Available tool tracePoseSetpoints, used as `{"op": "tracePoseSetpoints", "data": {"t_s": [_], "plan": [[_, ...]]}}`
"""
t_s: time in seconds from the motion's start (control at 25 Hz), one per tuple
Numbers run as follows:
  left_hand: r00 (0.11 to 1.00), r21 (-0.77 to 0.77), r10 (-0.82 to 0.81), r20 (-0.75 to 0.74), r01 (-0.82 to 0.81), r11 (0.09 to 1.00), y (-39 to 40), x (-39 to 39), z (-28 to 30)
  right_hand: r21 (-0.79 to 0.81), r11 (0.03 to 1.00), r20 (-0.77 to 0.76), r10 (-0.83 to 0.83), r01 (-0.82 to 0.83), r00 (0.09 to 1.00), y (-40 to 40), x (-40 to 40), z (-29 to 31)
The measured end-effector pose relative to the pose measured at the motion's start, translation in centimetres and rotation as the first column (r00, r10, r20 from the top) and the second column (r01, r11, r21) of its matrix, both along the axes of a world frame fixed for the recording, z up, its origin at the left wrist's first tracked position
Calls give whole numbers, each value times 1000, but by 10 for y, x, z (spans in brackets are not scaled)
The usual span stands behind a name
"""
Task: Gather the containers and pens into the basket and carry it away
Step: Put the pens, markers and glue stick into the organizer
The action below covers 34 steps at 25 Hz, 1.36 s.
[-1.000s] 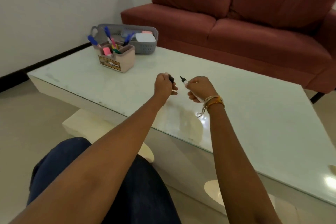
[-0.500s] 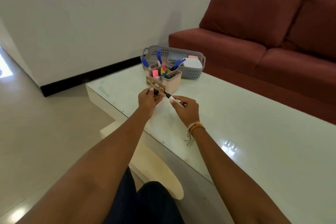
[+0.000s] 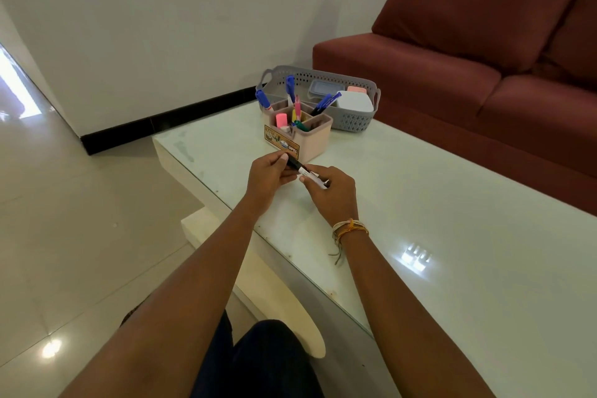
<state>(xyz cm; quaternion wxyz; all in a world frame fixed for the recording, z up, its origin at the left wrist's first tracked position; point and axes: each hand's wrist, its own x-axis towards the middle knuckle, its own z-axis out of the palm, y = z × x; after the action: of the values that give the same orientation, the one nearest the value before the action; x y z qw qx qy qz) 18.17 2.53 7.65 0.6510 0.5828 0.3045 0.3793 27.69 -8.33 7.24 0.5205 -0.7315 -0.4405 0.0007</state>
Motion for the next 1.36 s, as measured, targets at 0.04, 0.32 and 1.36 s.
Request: {"op": "tracePoseSetpoints", "data": {"t_s": [0.04,0.32,1.36], "plan": [[1000,28,7,-12,-7,1000,-1,0,-1,24,1000,-13,-1,2,1000,0,1,-1],[991,220,78,-105,-53,974,-7,6,-4,42,999,-143,-16,22,990,0,5,0],[987,150,134,-85,-121,981,-5,9,-2,-44,995,-99,-95,91,991,88,59,97]]}}
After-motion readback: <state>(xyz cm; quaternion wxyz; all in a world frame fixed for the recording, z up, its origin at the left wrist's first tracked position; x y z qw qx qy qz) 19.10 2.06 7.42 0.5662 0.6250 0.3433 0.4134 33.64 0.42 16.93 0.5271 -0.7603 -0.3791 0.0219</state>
